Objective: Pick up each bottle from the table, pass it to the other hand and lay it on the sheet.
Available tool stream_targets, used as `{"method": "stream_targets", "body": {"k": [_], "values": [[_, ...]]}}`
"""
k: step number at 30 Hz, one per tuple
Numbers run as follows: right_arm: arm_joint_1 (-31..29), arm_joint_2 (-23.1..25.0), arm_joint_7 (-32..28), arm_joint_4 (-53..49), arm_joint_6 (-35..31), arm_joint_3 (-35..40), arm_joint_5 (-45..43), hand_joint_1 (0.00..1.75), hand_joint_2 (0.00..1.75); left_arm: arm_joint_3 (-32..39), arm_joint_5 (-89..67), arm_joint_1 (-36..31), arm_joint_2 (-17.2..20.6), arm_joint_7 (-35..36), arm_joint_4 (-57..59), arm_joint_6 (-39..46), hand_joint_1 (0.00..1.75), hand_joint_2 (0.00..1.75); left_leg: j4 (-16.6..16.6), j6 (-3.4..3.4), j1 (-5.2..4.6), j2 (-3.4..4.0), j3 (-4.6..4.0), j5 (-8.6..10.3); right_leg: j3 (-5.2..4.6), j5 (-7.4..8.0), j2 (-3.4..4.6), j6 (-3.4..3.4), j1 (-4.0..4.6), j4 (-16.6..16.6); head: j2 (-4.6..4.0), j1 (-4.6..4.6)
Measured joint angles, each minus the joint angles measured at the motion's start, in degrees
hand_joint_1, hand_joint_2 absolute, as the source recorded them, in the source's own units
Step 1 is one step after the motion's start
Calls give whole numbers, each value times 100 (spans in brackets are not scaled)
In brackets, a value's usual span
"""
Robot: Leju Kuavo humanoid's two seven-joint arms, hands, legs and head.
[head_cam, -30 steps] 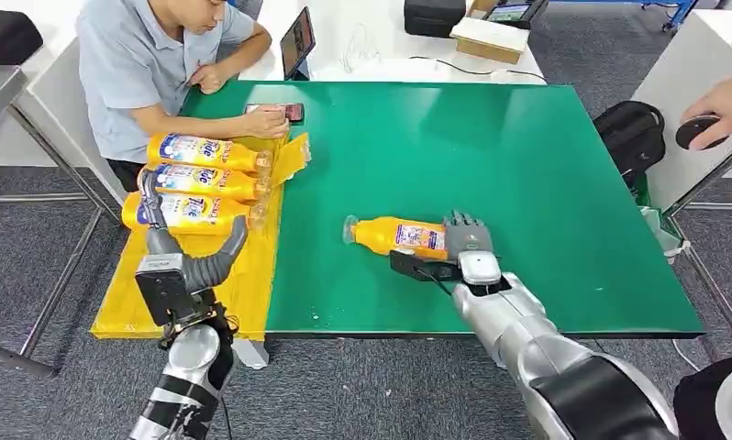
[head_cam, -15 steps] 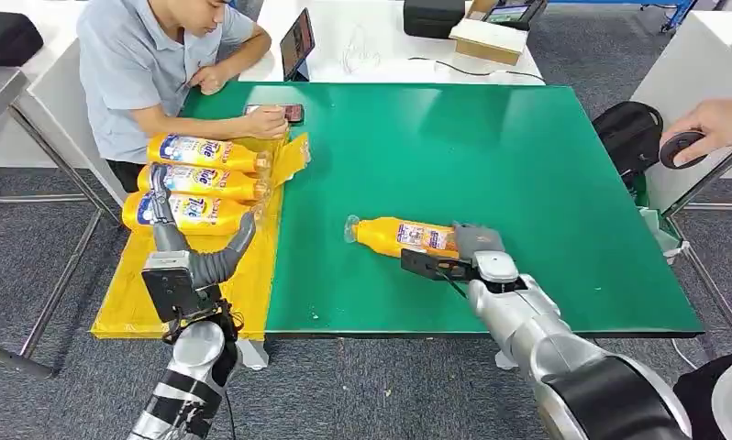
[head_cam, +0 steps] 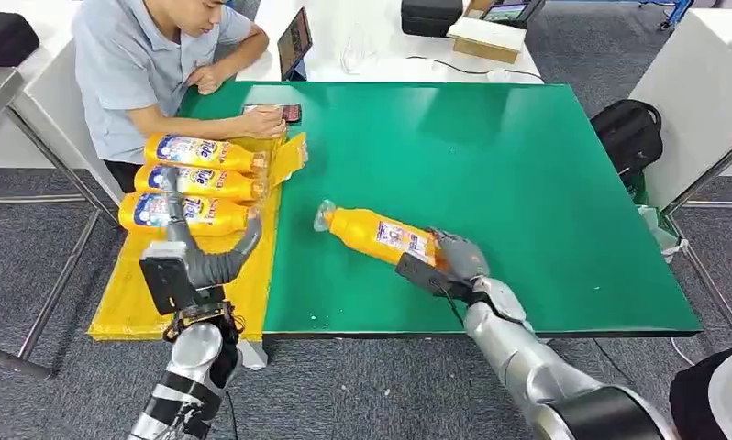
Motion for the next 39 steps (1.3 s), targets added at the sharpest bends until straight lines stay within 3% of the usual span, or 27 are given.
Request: {"method": "stream_targets", "body": {"k": [4,9,14,18,23,30,39], "values": [[394,214,-1047,-438,281,-678,-1542,175,175,-185,712,247,61,970,316,-1421,0,175,0,1,-2,-13,-18,0,-8,-1,-4,1,-2,1,0,2],[1284,540,-1173,-1898,1087,-867,-3219,175,175,-658,-104,774,192,287,612,-1699,0,175,0,-2,-3,-17,-42,-12,-31,-8,-5,2,-3,-2,0,0],[1971,763,-1168,-3113,1183,-561,-4060,175,175,-861,-252,1120,256,-1,533,-1802,0,175,-1,-8,-1,-19,-49,-19,-40,-20,-4,10,-2,-2,0,0],[2344,870,-1168,-3722,968,-233,-4108,175,175,-848,61,1286,256,-358,209,-1815,0,175,-1,-8,0,-18,-49,-19,-40,-20,-4,10,-2,-1,0,0],[2485,911,-1197,-3829,672,566,-3390,175,175,-835,392,1369,232,-550,-245,-1811,0,175,-2,-9,0,-19,-49,-17,-40,-19,-5,10,-2,-1,0,0],[2520,988,-1207,-3661,179,1846,-3000,175,175,-857,1401,1311,177,-204,-455,-2279,0,175,-1,-9,0,-21,-49,-17,-41,-20,-6,10,-2,-1,0,0],[2295,990,-1218,-3116,72,2584,-2958,175,175,-1141,1737,1298,332,-101,-649,-2932,0,175,-2,-9,0,-22,-49,-17,-40,-19,-7,11,-3,-2,0,2]]}}
